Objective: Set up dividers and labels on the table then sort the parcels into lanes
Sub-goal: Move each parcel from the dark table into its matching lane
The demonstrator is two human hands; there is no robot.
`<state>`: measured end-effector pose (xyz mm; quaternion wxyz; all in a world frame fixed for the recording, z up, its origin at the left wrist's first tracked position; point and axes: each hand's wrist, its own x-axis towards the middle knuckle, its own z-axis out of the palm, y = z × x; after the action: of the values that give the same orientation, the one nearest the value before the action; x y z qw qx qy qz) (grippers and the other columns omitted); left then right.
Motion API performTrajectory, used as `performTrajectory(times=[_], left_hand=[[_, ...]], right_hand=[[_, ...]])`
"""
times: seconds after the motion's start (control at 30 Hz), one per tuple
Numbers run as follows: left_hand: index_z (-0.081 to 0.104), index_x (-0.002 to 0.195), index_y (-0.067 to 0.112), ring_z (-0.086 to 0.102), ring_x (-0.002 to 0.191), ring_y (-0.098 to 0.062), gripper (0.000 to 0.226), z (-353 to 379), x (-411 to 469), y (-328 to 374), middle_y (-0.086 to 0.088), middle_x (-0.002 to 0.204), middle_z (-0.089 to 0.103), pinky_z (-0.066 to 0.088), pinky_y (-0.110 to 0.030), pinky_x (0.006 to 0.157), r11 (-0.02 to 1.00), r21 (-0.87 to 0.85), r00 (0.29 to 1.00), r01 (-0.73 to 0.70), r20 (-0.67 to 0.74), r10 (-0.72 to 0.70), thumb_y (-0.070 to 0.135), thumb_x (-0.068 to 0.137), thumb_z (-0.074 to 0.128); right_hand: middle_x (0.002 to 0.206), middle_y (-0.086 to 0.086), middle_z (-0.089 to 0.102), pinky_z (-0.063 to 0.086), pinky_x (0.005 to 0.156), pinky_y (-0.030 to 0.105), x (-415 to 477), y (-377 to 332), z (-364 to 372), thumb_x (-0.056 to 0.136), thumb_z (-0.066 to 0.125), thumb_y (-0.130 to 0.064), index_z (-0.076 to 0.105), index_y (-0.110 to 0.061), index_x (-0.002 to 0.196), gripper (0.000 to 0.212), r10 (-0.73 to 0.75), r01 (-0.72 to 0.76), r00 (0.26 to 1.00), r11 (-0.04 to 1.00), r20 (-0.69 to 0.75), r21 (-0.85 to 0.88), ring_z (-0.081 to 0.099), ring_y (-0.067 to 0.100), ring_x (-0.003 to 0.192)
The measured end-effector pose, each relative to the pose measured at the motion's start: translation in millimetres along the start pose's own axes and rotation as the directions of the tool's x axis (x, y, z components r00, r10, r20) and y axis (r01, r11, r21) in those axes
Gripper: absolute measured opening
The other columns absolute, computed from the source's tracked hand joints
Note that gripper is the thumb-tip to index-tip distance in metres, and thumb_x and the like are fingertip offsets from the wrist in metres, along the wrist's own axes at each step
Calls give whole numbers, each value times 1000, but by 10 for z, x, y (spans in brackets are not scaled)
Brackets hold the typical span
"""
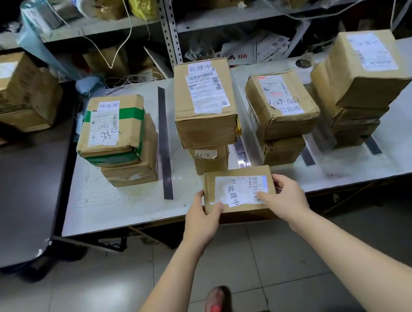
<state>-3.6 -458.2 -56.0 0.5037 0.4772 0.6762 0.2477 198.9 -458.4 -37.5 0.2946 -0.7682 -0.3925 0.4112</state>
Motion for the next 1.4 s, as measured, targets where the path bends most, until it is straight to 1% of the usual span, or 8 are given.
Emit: performTrajectory(times=[0.23, 0.37, 0.43, 0.63, 0.73, 0.9, 1.07, 1.4], left_hand=[[36, 155, 23, 55, 126, -20, 63, -81, 190, -129, -2, 144, 54, 48, -33, 102, 999, -28, 997, 17, -74, -19, 36, 99, 61], [46, 135, 26, 63, 103, -16, 47, -108, 259, -210, -3, 123, 63, 50, -25, 77, 999, -37, 984, 33, -173, -39, 39, 95, 66], [41, 132, 26, 62, 102, -18, 53, -141, 301, -223, -2, 119, 59, 48, -25, 72, 999, -30, 972, 22, -233, -28, 39, 91, 71], [25, 156, 24, 47, 131, -29, 82, -286, 495, -215, -7, 154, 24, 42, -36, 98, 994, 83, 972, 71, -231, -50, 46, 90, 69], [33, 156, 22, 44, 138, -31, 76, -352, 621, -212, -10, 155, 33, 40, -39, 108, 991, 113, 976, 76, -214, -50, 52, 93, 64], [43, 152, 19, 48, 136, -31, 61, -376, 716, -198, -12, 148, 51, 41, -42, 108, 991, 125, 978, 39, -208, -12, 49, 100, 53], [50, 147, 23, 59, 124, -27, 50, -418, 704, -270, -8, 134, 64, 49, -40, 101, 997, 80, 974, -22, -223, 39, 47, 104, 47], [45, 149, 24, 58, 122, -27, 48, -474, 696, -324, -6, 131, 63, 45, -33, 94, 998, 63, 976, -12, -216, 25, 38, 104, 50]], right_hand=[[141, 1, 61, 55, 91, 34, 182, -73, 253, 90, 78, -18, 47, -22, 149, 67, 27, -30, 997, 999, 67, 43, 58, 14, 115], [140, -1, 61, 54, 90, 33, 219, -119, 330, 90, 78, -18, 48, -23, 149, 67, 0, -3, 997, 999, 78, 46, 54, 9, 109], [141, -1, 60, 51, 87, 30, 242, -138, 353, 89, 79, -18, 48, -23, 149, 67, -5, 2, 997, 999, 79, 42, 51, 8, 107], [140, -2, 61, 54, 85, 28, 231, -147, 435, 89, 79, -18, 49, -24, 148, 67, 3, -7, 996, 999, 94, 42, 61, 15, 116], [140, -3, 62, 57, 90, 34, 214, -118, 476, 88, 80, -20, 50, -26, 147, 67, 14, -17, 996, 999, 88, 41, 61, 18, 122], [141, -3, 60, 55, 91, 34, 208, -128, 500, 89, 79, -20, 49, -26, 148, 67, 6, -8, 996, 1000, 84, 29, 59, 14, 116], [145, -2, 57, 56, 91, 34, 232, -156, 563, 90, 78, -20, 47, -27, 150, 68, 11, -10, 995, 1000, 101, -3, 57, 20, 128], [144, -1, 57, 57, 98, 43, 284, -174, 647, 91, 77, -18, 42, -32, 152, 72, 16, -13, 991, 1000, 134, -24, 55, 22, 133]])
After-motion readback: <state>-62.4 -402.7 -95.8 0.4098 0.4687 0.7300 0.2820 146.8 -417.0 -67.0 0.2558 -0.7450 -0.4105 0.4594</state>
